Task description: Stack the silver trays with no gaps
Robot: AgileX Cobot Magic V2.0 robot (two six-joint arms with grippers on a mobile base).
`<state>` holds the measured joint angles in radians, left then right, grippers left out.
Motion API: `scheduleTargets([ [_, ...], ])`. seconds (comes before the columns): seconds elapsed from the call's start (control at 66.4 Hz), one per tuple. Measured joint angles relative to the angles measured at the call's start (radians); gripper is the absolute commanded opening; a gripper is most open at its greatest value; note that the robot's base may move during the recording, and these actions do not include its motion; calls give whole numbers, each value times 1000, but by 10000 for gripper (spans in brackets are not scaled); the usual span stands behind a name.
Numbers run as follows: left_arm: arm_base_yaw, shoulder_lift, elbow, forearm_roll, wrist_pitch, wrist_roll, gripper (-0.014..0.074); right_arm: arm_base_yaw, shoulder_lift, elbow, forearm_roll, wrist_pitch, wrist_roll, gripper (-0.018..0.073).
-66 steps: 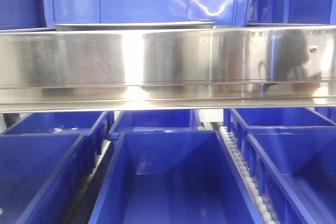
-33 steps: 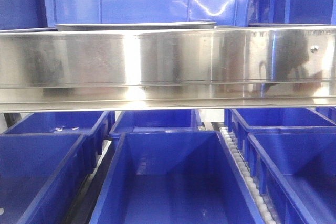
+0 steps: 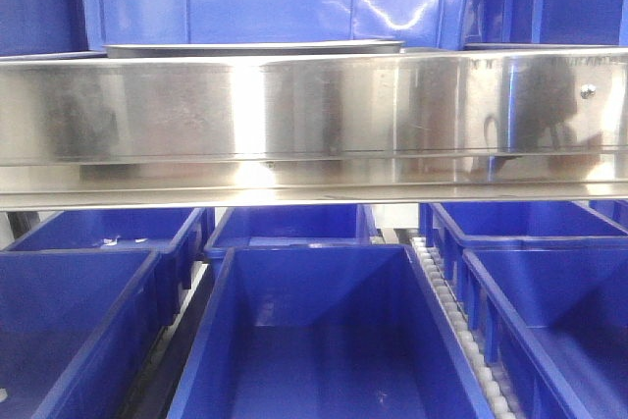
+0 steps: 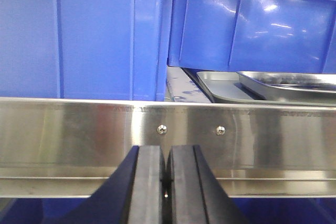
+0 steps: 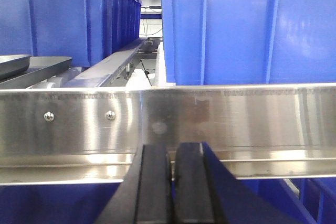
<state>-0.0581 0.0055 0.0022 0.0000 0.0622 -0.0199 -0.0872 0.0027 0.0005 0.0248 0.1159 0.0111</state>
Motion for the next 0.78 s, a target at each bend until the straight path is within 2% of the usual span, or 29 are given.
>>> scheduleTargets([
  [0.784, 0, 0, 0, 0, -6, 0, -7, 0, 0, 0, 0, 0, 0, -15],
])
